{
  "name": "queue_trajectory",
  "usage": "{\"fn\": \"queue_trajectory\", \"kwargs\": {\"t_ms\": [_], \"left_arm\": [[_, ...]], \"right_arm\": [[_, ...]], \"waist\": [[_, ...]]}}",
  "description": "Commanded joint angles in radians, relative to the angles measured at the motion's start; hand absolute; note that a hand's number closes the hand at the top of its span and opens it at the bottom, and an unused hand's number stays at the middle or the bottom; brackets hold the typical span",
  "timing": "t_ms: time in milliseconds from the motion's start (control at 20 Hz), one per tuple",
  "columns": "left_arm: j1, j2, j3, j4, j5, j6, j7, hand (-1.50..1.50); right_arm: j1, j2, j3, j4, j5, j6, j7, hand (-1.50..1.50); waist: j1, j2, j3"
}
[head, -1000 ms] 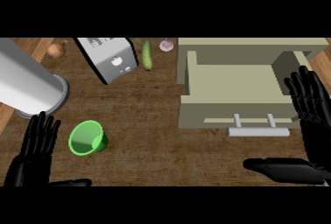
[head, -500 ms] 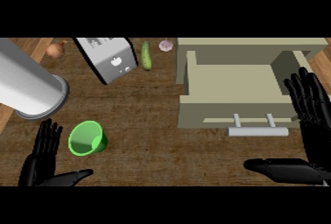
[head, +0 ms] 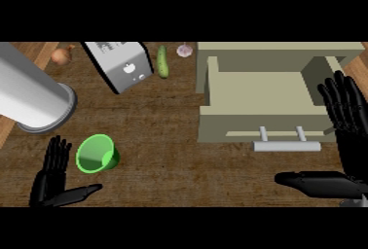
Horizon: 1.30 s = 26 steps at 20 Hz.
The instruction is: Pick up the cup, place it into the drawer and close the drawer
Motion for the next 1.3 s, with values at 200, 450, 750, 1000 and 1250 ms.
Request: {"fn": "queue_trajectory", "kwargs": {"t_ms": [200,450,750,1000,1250], "left_arm": [[-0.183,0.063,0.061,0.489,-0.035,-0.045,-0.318,-1.5],[-0.296,0.104,0.066,0.636,-0.033,-0.054,-0.373,-1.5],[-0.326,0.066,0.048,0.718,-0.064,-0.023,-0.471,-1.5],[-0.336,0.089,0.06,0.753,-0.052,-0.057,-0.476,-1.5],[-0.396,0.072,0.064,0.764,-0.046,-0.062,-0.453,-1.5]], "right_arm": [[-0.022,0.019,0.009,0.027,0.012,0.006,-0.027,-1.5],[-0.017,0.033,0.025,0.02,0.043,-0.004,-0.015,-1.5],[-0.046,0.003,-0.019,0.056,0.01,0.025,-0.019,-1.5],[-0.068,-0.008,-0.04,0.038,-0.029,0.038,0.025,-1.5],[0.019,0.019,0.0,-0.002,-0.003,0.045,-0.016,-1.5]], "waist": [[-0.006,0.003,-0.001],[-0.005,0.002,-0.001],[-0.008,0.003,-0.001],[-0.01,0.004,-0.002],[-0.019,0.006,-0.003]]}}
